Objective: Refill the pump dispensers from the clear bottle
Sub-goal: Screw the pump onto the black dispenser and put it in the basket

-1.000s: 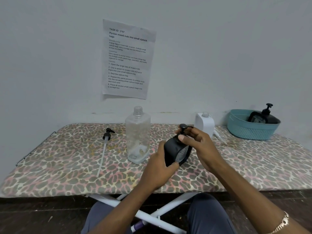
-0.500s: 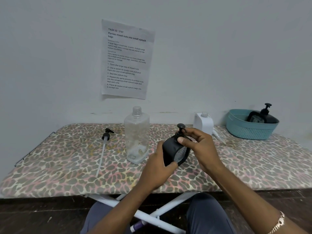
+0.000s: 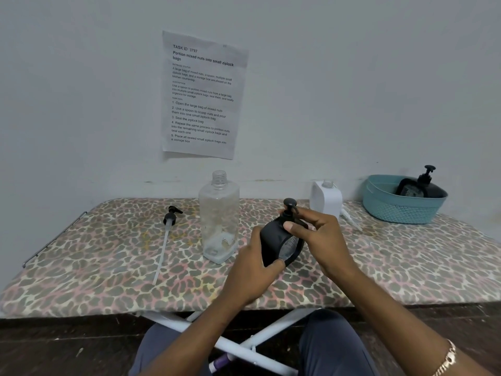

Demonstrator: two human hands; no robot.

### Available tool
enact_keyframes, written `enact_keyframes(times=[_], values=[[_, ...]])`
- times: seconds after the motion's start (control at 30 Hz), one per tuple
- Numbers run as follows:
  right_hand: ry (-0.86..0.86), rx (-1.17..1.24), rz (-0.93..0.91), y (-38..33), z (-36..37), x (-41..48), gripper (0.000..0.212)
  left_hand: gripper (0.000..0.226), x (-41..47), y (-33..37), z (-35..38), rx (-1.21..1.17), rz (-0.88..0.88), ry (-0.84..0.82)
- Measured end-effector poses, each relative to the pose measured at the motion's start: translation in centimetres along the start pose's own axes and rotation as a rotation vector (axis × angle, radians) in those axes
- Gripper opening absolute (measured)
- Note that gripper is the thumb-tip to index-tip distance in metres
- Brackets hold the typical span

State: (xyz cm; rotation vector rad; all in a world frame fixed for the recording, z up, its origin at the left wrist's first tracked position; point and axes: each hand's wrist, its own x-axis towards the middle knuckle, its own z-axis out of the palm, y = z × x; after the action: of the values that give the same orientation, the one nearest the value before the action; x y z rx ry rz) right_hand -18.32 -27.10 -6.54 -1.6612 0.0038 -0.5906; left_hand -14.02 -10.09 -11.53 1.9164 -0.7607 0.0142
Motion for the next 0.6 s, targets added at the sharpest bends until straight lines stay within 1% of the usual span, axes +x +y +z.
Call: enact_keyframes(times=[0.1, 0.2, 0.27, 0.4, 0.43, 0.6], values=[[0.065, 0.033, -0.007, 0.0, 0.1, 0.0, 0.034, 0.045, 0.0, 0.0, 0.0, 0.003, -0.006, -0.002], [0.066, 0.004, -0.027, 0.3, -0.1, 0.2, 0.03, 0.045, 0.1, 0.1, 0.0, 0.013, -0.007, 0.01], [0.039, -0.016, -0.028, 0.5, -0.3, 0.4, 0.029, 0.045, 0.1, 0.1, 0.0, 0.015, -0.009, 0.01], [-0.114, -0.119, 0.02, 0.5, -0.7, 1.0, 0.035, 0.044, 0.1, 0.1, 0.0, 0.007, -0.007, 0.005], [-0.129, -0.12, 0.028, 0.5, -0.7, 1.0, 0.036, 0.044, 0.1, 0.1, 0.0, 0.006, -0.005, 0.005], [-0.062, -0.021, 0.026, 0.5, -0.5, 0.8, 0.033, 0.044, 0.1, 0.2, 0.0, 0.009, 0.002, 0.005]])
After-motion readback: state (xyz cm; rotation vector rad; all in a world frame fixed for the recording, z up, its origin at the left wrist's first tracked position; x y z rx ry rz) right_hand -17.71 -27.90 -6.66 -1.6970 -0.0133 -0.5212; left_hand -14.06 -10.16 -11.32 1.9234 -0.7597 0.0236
